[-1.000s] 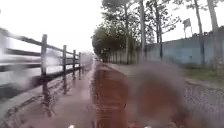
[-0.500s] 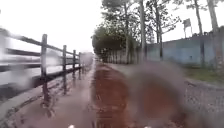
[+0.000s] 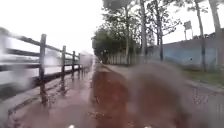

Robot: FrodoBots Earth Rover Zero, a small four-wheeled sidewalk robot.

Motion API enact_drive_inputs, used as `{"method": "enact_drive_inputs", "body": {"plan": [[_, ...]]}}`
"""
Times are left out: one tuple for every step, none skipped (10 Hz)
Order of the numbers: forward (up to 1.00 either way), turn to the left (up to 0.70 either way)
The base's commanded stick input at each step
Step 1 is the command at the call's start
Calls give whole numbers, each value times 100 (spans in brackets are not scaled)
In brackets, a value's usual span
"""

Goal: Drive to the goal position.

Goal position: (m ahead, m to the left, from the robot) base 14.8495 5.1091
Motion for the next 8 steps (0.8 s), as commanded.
{"method": "enact_drive_inputs", "body": {"plan": [[100, 0], [100, 0], [100, 0], [100, 0], [100, 0], [100, 0], [100, 0], [100, 0]]}}
